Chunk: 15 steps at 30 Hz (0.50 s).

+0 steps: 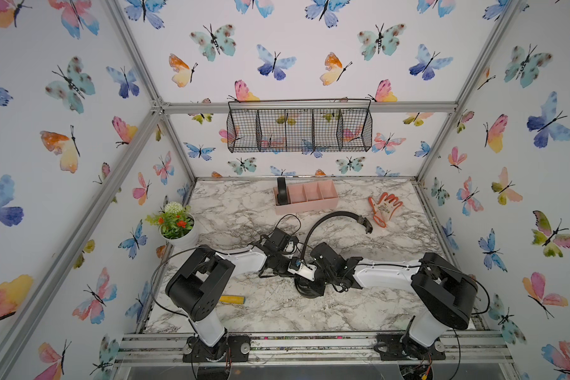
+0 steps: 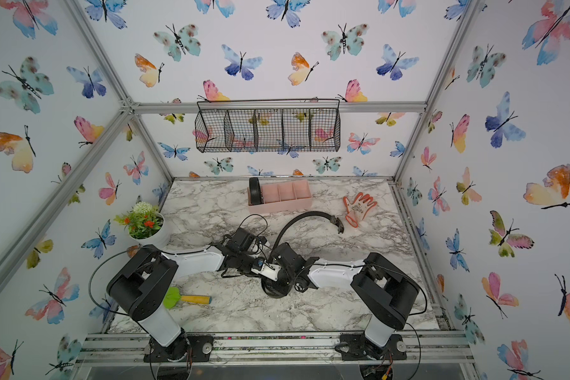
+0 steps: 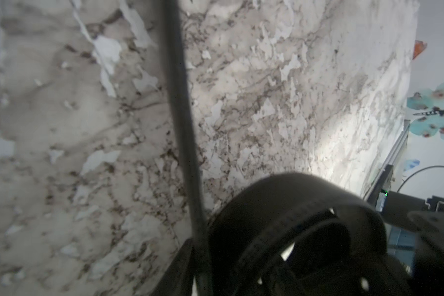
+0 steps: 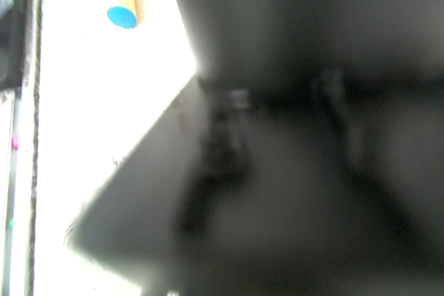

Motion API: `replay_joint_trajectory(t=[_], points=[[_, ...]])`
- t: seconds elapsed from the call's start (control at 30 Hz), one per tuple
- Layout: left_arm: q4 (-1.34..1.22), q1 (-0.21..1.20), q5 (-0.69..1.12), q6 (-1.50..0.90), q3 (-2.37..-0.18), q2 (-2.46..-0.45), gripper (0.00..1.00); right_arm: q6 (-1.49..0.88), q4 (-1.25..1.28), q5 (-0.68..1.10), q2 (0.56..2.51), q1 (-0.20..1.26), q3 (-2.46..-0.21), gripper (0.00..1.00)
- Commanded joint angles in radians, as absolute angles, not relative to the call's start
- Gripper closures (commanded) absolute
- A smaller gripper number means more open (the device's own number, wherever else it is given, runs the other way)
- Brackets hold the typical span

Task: Place the belts into the storage roll
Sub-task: Roll the belt at the center of the board.

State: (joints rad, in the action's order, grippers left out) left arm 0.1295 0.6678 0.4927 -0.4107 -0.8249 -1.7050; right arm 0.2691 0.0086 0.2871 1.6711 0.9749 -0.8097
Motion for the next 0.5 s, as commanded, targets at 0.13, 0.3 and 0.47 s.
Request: replay_joint_trajectory(t=[0.13,0.3,0.47], points=[[0.233,0.715,0.354,-0.416,-0.800,-1.785,0.69,0.234,0.044,0.282,1.671,0.986,-0.777,0.94],[0.331,0.715,0.250,-0.408,-0.828,-1.747,0.70,0.183,0.117,0.214,1.568,0.986,-0.710,0.57],[0.386,0.714,0.191,-0.417,-0.836,-1.712,0.70,0.138,0.104,0.178,1.420,0.983,-0.696,0.26]])
